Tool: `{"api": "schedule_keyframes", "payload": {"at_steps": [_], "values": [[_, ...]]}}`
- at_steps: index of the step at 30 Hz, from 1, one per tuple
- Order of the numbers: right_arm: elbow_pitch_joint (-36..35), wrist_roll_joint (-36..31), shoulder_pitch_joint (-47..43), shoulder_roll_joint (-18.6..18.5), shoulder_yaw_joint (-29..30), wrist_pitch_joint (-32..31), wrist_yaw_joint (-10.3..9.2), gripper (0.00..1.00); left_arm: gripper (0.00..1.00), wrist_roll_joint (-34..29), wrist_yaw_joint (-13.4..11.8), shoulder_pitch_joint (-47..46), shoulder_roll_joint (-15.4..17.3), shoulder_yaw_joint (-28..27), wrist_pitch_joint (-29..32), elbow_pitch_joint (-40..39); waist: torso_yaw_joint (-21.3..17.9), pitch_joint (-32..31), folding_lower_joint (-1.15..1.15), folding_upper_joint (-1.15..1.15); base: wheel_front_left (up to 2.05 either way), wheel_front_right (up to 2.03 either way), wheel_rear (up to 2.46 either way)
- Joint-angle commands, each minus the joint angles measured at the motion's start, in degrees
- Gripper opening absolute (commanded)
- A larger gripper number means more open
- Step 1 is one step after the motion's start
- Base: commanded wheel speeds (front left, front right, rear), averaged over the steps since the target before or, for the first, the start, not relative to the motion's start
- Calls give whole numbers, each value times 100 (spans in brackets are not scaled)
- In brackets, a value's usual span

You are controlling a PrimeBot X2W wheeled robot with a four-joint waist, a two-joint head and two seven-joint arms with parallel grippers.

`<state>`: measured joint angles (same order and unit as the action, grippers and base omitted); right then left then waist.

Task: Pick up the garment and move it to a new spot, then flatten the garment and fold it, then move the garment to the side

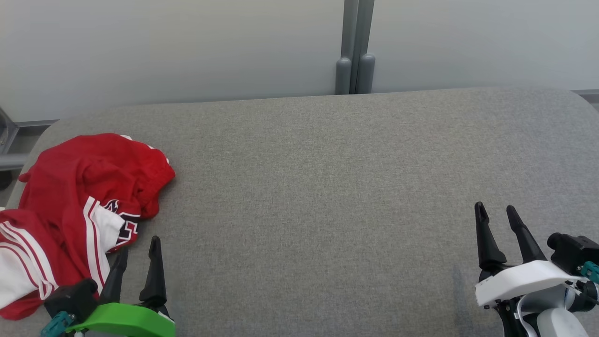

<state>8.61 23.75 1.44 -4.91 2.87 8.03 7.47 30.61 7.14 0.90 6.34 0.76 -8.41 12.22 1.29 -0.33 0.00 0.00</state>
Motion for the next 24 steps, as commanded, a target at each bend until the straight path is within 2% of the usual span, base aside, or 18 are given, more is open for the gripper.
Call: {"api": "schedule_keyframes", "payload": {"at_steps": [1,7,24], "values": [[-84,-196,-7,-39,17,67,2,100,100,-183,38,43,65,44,-59,-80,0,0,0,0,0,0,0],[-82,-566,-89,-17,51,153,2,100,100,-501,34,134,142,223,-143,-126,-7,-8,0,0,0,0,0],[95,-1434,-217,-132,226,390,3,100,100,-1293,39,304,249,286,-355,-37,-14,5,0,0,0,0,0]]}}
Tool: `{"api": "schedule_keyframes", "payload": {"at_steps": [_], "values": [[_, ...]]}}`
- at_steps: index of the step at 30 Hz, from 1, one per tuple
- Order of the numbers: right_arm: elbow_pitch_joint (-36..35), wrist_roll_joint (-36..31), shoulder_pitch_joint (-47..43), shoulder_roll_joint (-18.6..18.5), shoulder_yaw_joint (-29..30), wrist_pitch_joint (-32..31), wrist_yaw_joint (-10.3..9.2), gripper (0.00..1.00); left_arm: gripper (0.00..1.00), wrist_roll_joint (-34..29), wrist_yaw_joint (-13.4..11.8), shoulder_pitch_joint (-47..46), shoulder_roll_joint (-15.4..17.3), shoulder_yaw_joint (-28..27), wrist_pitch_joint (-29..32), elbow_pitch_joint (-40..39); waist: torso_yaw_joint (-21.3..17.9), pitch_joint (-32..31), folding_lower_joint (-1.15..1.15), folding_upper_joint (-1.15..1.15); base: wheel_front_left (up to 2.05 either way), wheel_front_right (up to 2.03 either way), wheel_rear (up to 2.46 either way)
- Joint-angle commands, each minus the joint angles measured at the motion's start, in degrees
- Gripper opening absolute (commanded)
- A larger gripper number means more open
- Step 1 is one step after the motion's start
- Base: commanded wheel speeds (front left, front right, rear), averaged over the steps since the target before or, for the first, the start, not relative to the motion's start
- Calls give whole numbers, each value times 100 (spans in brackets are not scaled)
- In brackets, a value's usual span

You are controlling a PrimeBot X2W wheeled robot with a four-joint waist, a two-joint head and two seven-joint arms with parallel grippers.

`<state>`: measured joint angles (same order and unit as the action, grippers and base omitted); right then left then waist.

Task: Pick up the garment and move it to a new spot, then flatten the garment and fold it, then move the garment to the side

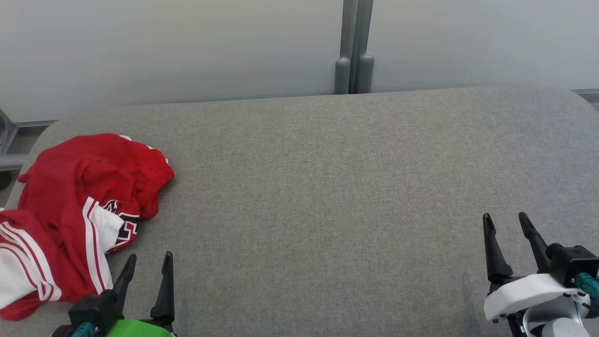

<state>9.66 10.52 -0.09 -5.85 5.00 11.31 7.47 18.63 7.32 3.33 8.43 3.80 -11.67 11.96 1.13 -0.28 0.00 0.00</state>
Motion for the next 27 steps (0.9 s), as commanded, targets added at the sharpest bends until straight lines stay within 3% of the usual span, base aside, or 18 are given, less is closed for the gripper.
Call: {"api": "schedule_keyframes", "payload": {"at_steps": [1,27], "values": [[0,-160,-69,-44,15,68,3,100,100,-137,21,67,36,-21,-46,-10,5,-2,0,0,0,0,0],[134,-1325,-195,-105,-73,361,3,100,100,-930,22,204,1,10,-322,156,28,-51,0,0,0,0,0]]}}
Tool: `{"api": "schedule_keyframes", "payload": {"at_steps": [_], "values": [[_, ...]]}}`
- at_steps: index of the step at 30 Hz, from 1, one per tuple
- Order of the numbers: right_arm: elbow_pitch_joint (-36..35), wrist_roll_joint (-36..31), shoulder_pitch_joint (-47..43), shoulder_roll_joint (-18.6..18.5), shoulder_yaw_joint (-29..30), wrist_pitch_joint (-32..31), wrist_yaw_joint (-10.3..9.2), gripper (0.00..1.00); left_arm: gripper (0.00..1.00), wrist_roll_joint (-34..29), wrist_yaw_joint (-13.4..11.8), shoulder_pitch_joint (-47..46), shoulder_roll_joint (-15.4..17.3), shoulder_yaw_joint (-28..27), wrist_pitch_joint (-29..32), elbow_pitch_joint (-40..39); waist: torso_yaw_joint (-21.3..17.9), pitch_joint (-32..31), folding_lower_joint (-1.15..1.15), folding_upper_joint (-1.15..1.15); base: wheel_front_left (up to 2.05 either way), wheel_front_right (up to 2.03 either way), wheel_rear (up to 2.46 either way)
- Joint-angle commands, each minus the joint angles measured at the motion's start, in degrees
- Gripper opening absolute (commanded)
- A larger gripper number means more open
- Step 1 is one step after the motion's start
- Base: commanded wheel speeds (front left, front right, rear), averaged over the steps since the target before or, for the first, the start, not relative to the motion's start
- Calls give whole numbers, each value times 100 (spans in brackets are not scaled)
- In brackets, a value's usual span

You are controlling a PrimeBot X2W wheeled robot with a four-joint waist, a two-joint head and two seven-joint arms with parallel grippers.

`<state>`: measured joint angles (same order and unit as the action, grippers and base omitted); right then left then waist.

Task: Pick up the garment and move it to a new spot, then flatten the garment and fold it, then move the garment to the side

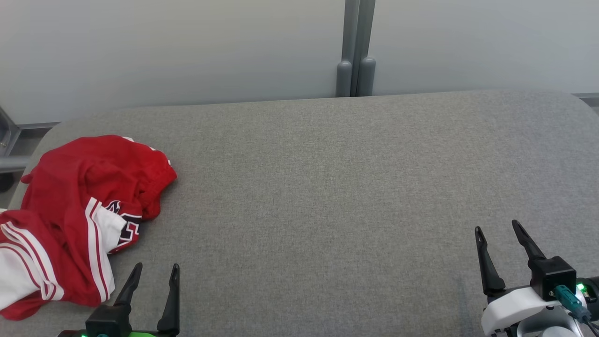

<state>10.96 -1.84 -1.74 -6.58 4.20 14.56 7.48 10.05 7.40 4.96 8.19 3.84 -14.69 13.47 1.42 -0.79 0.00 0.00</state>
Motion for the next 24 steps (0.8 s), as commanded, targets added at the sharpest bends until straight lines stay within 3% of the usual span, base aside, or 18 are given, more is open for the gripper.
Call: {"api": "schedule_keyframes", "payload": {"at_steps": [1,17,24], "values": [[3,-129,-35,-31,6,49,2,100,100,-75,15,40,19,10,-27,18,-3,-1,0,0,0,0,0],[35,-124,-38,23,101,69,2,100,100,246,16,-31,-9,-2,-53,108,-39,-8,0,0,0,0,0],[6,-71,-86,67,114,69,2,100,100,237,16,-118,-34,-52,-52,123,208,-13,0,0,0,0,0]]}}
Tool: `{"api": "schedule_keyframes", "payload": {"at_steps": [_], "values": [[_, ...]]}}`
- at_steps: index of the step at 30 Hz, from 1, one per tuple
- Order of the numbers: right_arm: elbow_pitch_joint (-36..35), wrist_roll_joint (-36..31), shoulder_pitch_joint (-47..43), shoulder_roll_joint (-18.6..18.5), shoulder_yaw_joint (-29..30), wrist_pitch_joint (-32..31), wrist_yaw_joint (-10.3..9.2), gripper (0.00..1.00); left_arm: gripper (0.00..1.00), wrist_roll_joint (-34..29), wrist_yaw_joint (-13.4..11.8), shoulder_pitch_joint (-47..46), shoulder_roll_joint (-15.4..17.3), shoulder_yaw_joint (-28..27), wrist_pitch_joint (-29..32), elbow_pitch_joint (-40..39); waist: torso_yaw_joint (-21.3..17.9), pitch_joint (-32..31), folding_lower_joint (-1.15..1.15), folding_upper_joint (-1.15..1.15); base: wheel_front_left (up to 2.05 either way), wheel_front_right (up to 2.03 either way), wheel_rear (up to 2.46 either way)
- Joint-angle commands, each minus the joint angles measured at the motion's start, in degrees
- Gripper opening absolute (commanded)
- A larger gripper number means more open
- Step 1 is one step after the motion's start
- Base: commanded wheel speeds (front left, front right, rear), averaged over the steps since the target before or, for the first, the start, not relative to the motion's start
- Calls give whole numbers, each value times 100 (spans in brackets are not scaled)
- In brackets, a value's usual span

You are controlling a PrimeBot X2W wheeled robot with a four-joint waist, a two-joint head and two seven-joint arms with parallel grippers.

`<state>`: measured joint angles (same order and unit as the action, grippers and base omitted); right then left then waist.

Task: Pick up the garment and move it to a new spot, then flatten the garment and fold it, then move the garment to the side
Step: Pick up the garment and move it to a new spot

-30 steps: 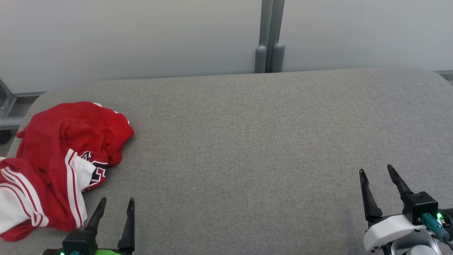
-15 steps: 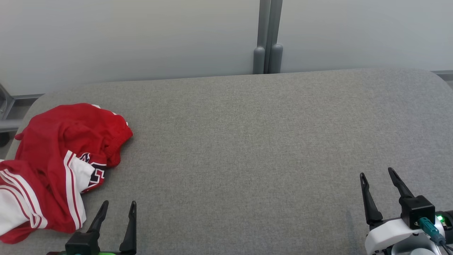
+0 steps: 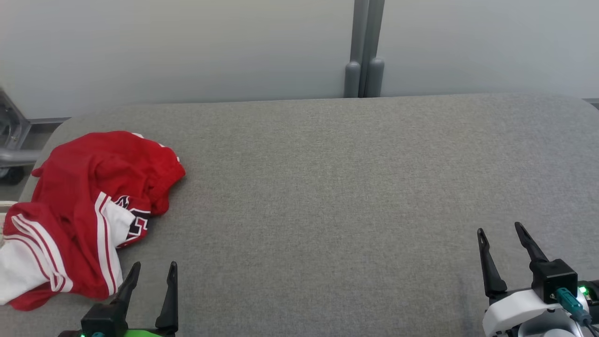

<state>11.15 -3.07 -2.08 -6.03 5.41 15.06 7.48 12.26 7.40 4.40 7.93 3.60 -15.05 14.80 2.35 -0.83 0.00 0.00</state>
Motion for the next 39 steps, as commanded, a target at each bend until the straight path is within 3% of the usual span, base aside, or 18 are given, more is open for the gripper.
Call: {"api": "schedule_keyframes", "payload": {"at_steps": [1,4,15,22,27,34,39], "values": [[-19,58,-78,18,5,19,2,100,100,5,16,-77,-12,-8,-17,-9,216,-16,0,0,0,0,0],[-4,61,-94,23,-85,19,2,100,100,6,15,-79,-15,-61,-14,-9,561,-64,0,0,0,0,0],[93,132,-67,114,-356,19,1,100,100,2,15,155,-34,-246,-10,8,2385,-343,0,0,0,0,0],[355,191,526,9,-1015,19,0,100,100,15,9,370,-271,-807,-10,-312,2609,-121,0,0,0,0,0],[468,263,712,-49,-1189,19,0,100,100,-46,9,440,-375,-902,-10,-438,2627,-86,0,0,0,0,0],[318,269,411,-46,-959,19,0,100,100,239,9,-2,-338,-384,-10,-104,2624,-27,0,0,0,0,0],[95,155,232,-75,-753,19,0,100,100,826,7,-909,-169,224,211,598,2458,347,0,0,0,0,0]]}}
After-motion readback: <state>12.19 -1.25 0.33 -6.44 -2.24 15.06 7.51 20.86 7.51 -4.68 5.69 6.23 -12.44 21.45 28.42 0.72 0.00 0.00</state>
